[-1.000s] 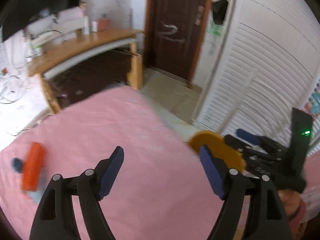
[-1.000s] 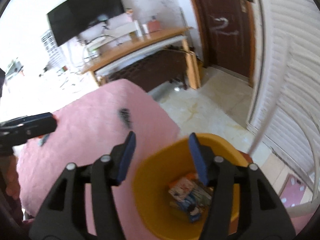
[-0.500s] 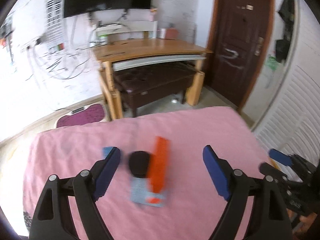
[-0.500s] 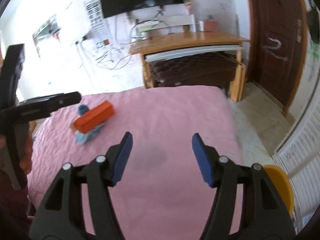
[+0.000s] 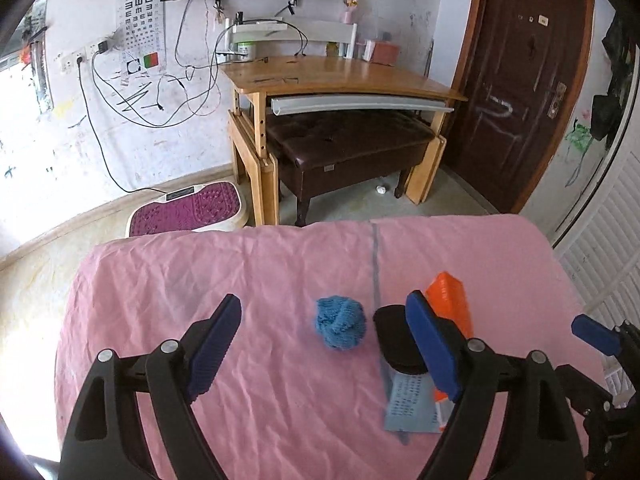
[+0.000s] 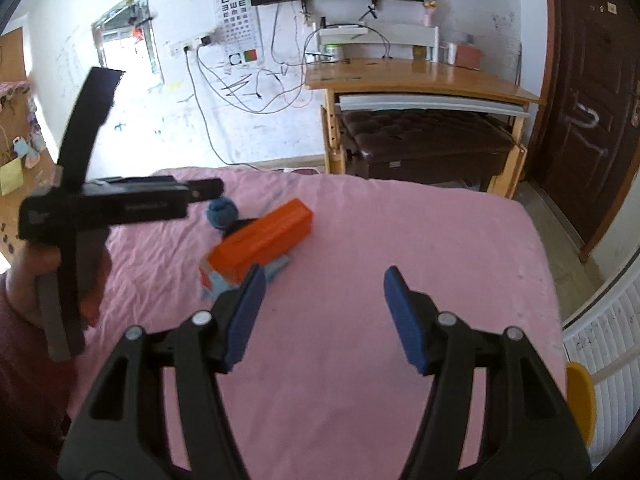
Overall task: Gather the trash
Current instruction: 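Grasp the blue knitted ball with the left tool while the right tool grasps the orange box, then carry the blue ball and orange box over the yellow bin and open both tools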
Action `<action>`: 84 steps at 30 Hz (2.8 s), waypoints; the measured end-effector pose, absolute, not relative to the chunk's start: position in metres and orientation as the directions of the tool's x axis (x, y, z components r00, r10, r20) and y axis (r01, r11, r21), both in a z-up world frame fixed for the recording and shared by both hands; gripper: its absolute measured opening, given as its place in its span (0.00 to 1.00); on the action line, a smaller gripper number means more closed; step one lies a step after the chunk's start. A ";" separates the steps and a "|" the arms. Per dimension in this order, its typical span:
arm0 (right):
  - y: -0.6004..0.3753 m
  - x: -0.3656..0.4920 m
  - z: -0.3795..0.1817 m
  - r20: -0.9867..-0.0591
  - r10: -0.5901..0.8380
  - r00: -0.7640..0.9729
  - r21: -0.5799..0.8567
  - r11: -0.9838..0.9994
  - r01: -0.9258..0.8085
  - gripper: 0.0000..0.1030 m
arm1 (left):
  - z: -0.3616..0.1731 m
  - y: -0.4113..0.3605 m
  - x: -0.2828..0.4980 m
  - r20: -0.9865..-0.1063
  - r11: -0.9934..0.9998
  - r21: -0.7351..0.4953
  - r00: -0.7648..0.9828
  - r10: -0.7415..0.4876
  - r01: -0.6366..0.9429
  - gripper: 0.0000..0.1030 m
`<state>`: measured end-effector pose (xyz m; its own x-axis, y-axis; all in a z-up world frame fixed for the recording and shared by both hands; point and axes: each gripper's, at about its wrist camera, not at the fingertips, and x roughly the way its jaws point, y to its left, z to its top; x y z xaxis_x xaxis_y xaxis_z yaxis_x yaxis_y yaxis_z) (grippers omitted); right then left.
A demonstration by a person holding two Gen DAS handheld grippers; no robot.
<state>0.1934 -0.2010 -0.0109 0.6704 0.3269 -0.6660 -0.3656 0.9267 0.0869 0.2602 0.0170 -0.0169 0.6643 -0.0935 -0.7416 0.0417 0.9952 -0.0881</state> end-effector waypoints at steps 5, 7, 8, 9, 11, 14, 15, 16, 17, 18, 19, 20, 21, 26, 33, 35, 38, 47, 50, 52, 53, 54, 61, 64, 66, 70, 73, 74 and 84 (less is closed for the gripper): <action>-0.182 0.212 -0.016 -0.667 0.357 0.654 0.143 0.923 -0.358 0.60 | -0.031 0.020 0.268 -0.751 0.996 -0.078 0.656 -0.081 0.033 0.77; -0.178 0.218 -0.019 -0.667 0.368 0.648 0.172 0.922 -0.347 0.70 | -0.035 0.021 0.271 -0.758 0.996 -0.082 0.646 -0.084 0.033 0.77; -0.176 0.220 -0.021 -0.667 0.376 0.643 0.188 0.920 -0.344 0.71 | -0.037 0.022 0.272 -0.761 0.996 -0.085 0.643 -0.085 0.031 0.77; -0.173 0.221 -0.023 -0.669 0.382 0.638 0.197 0.918 -0.343 0.71 | -0.039 0.023 0.273 -0.765 0.996 -0.088 0.638 -0.086 0.028 0.77; -0.169 0.222 -0.027 -0.675 0.373 0.636 0.191 0.922 -0.338 0.71 | -0.044 0.026 0.277 -0.776 0.994 -0.104 0.622 -0.100 0.030 0.71; -0.166 0.218 -0.031 -0.677 0.371 0.635 0.195 0.923 -0.332 0.71 | -0.051 0.027 0.284 -0.788 0.989 -0.136 0.600 -0.139 0.051 0.47; -0.166 0.218 -0.032 -0.678 0.371 0.635 0.195 0.923 -0.331 0.72 | -0.053 0.026 0.285 -0.792 0.987 -0.147 0.591 -0.155 0.062 0.40; -0.166 0.217 -0.033 -0.680 0.372 0.633 0.197 0.923 -0.330 0.72 | -0.055 0.024 0.285 -0.795 0.986 -0.153 0.583 -0.166 0.073 0.28; -0.166 0.216 -0.034 -0.681 0.372 0.631 0.199 0.923 -0.330 0.72 | -0.055 0.021 0.284 -0.794 0.986 -0.144 0.585 -0.164 0.081 0.24; -0.165 0.216 -0.034 -0.682 0.371 0.630 0.198 0.923 -0.330 0.72 | -0.055 0.020 0.283 -0.793 0.986 -0.145 0.586 -0.166 0.084 0.24; -0.164 0.214 -0.035 -0.683 0.370 0.629 0.196 0.923 -0.330 0.72 | -0.056 0.021 0.282 -0.792 0.985 -0.150 0.587 -0.170 0.083 0.24; -0.163 0.213 -0.034 -0.684 0.370 0.629 0.193 0.923 -0.333 0.72 | -0.056 0.022 0.281 -0.790 0.984 -0.157 0.588 -0.173 0.078 0.23; -0.162 0.213 -0.034 -0.684 0.371 0.628 0.192 0.922 -0.335 0.72 | -0.055 0.025 0.281 -0.788 0.984 -0.166 0.590 -0.176 0.072 0.23; -0.149 0.210 -0.027 -0.682 0.374 0.628 0.169 0.917 -0.363 0.72 | -0.043 0.054 0.274 -0.749 0.974 -0.225 0.640 -0.172 -0.002 0.23; -0.122 0.222 -0.026 -0.708 0.364 0.605 0.137 0.912 -0.388 0.72 | -0.042 0.079 0.273 -0.752 0.973 -0.211 0.651 -0.104 -0.088 0.23; -0.117 0.225 -0.027 -0.718 0.345 0.605 0.120 0.917 -0.380 0.72 | -0.039 0.079 0.273 -0.747 0.974 -0.208 0.657 -0.101 -0.087 0.23; -0.117 0.231 -0.033 -0.737 0.309 0.601 0.104 0.931 -0.351 0.72 | -0.038 0.077 0.271 -0.743 0.978 -0.195 0.662 -0.095 -0.079 0.23; -0.138 0.238 -0.047 -0.752 0.299 0.588 0.137 0.943 -0.304 0.29 | -0.036 0.067 0.263 -0.734 0.981 -0.185 0.672 -0.101 -0.054 0.23; -0.144 0.235 -0.046 -0.743 0.304 0.597 0.142 0.942 -0.303 0.21 | -0.035 0.067 0.263 -0.727 0.982 -0.186 0.677 -0.114 -0.034 0.23; -0.148 0.233 -0.044 -0.735 0.299 0.609 0.139 0.945 -0.296 0.21 | -0.034 0.065 0.260 -0.720 0.981 -0.191 0.681 -0.130 -0.015 0.23; -0.150 0.232 -0.043 -0.730 0.297 0.616 0.138 0.946 -0.293 0.21 | -0.033 0.063 0.259 -0.716 0.981 -0.192 0.685 -0.138 -0.003 0.23; -0.151 0.231 -0.041 -0.725 0.294 0.622 0.135 0.948 -0.289 0.21 | -0.032 0.060 0.258 -0.710 0.982 -0.191 0.689 -0.145 0.010 0.23; -0.167 0.220 -0.031 -0.694 0.245 0.677 0.099 0.964 -0.248 0.21 | -0.027 0.042 0.248 -0.679 0.980 -0.175 0.710 -0.187 0.091 0.23; -0.180 0.216 -0.028 -0.682 0.212 0.700 0.077 0.973 -0.219 0.21 | -0.023 0.032 0.245 -0.660 0.978 -0.158 0.722 -0.206 0.135 0.23; -0.189 0.213 -0.026 -0.674 0.187 0.714 0.062 0.978 -0.198 0.21 | -0.022 0.025 0.242 -0.650 0.977 -0.145 0.729 -0.214 0.157 0.23; -0.206 0.209 -0.023 -0.660 0.140 0.738 0.034 0.987 -0.157 0.21 | -0.020 0.010 0.234 -0.633 0.972 -0.114 0.739 -0.230 0.205 0.23; -0.222 0.206 -0.020 -0.647 0.104 0.755 0.021 0.993 -0.119 0.21 | -0.018 0.002 0.226 -0.623 0.964 -0.114 0.739 -0.257 0.239 0.23; -0.228 0.204 -0.019 -0.642 0.095 0.761 0.020 0.994 -0.106 0.21 | -0.017 0.000 0.225 -0.620 0.962 -0.116 0.738 -0.265 0.248 0.23; -0.307 0.184 -0.007 -0.574 -0.010 0.819 0.049 0.998 0.046 0.21 | -0.006 -0.058 0.203 -0.600 0.925 -0.113 0.717 -0.354 0.362 0.23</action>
